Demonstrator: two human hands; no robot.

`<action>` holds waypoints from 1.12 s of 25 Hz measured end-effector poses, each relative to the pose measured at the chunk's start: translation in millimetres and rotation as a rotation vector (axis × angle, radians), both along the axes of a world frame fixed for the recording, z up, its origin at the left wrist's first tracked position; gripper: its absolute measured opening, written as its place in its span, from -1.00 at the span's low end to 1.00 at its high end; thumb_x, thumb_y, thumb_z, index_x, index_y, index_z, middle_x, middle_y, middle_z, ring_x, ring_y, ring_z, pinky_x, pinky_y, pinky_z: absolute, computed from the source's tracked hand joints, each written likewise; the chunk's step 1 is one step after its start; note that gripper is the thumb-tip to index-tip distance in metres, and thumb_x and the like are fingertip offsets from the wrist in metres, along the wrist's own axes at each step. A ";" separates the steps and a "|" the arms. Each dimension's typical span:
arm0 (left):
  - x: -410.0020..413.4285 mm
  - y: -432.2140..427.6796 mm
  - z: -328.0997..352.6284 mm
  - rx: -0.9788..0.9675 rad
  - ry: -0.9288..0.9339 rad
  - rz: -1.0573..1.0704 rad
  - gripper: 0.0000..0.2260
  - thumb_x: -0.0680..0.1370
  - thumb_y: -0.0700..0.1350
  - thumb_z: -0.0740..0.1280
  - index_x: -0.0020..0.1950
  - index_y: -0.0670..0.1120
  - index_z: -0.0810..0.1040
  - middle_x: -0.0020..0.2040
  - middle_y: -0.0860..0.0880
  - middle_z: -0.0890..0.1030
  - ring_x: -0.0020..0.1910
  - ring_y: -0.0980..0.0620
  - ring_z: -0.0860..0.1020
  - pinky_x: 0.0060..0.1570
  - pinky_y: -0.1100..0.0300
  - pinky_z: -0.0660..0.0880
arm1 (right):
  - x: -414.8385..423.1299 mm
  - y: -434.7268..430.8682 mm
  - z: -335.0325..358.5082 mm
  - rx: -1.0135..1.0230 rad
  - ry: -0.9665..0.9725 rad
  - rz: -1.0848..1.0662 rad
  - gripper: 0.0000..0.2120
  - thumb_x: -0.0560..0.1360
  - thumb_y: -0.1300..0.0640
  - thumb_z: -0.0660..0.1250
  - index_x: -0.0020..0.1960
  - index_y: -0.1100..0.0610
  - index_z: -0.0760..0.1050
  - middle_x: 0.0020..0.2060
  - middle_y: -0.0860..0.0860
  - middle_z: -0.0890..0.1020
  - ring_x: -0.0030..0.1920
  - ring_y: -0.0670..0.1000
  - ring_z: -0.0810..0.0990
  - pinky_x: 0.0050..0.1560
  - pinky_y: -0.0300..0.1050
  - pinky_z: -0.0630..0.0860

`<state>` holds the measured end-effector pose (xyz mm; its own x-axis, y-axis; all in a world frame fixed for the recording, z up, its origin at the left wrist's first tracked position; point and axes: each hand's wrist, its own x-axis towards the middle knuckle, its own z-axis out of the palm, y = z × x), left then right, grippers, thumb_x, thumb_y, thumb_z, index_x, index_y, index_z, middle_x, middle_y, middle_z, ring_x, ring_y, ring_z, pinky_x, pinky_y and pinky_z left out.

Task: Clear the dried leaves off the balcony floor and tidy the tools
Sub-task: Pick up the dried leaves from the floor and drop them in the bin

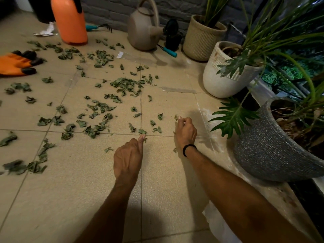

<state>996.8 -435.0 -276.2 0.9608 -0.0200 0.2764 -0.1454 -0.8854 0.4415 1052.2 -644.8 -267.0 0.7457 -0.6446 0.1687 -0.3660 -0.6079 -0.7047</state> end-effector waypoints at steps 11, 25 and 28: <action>5.0 -1.7 -6.6 -0.098 0.082 0.022 -0.62 0.68 0.13 -0.04 0.03 -0.06 0.46 -0.22 -0.05 0.54 -0.35 0.00 0.47 -0.32 0.03 0.51 | 42.4 -11.3 15.5 0.027 0.200 0.137 -0.81 0.59 0.17 0.16 0.13 0.27 0.35 -0.13 0.09 0.51 -0.10 0.13 0.49 -0.17 -0.11 0.34; 11.3 5.9 -10.9 0.100 0.082 -0.173 -0.82 0.69 0.05 0.19 0.19 0.04 0.54 -0.13 0.00 0.56 -0.27 0.04 0.50 -0.26 0.16 0.36 | 44.1 7.3 18.8 0.080 0.110 0.130 -0.78 0.61 0.12 0.19 0.01 0.25 0.52 -0.11 0.13 0.60 -0.08 0.10 0.55 -0.11 -0.06 0.46; 11.5 3.7 -12.1 0.076 0.079 -0.145 -0.84 0.70 0.01 0.17 0.13 0.00 0.51 -0.14 0.01 0.57 -0.28 0.02 0.52 -0.26 0.14 0.40 | 9.1 -26.6 13.8 0.098 0.137 0.040 -0.83 0.60 0.12 0.19 -0.06 0.15 0.51 -0.12 0.09 0.60 -0.06 0.11 0.57 0.00 0.01 0.53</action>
<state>1008.3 -431.3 -288.3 0.9651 -0.1775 0.1924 -0.2411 -0.8889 0.3895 1061.3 -671.4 -253.2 0.7828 -0.6223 0.0010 -0.4398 -0.5544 -0.7066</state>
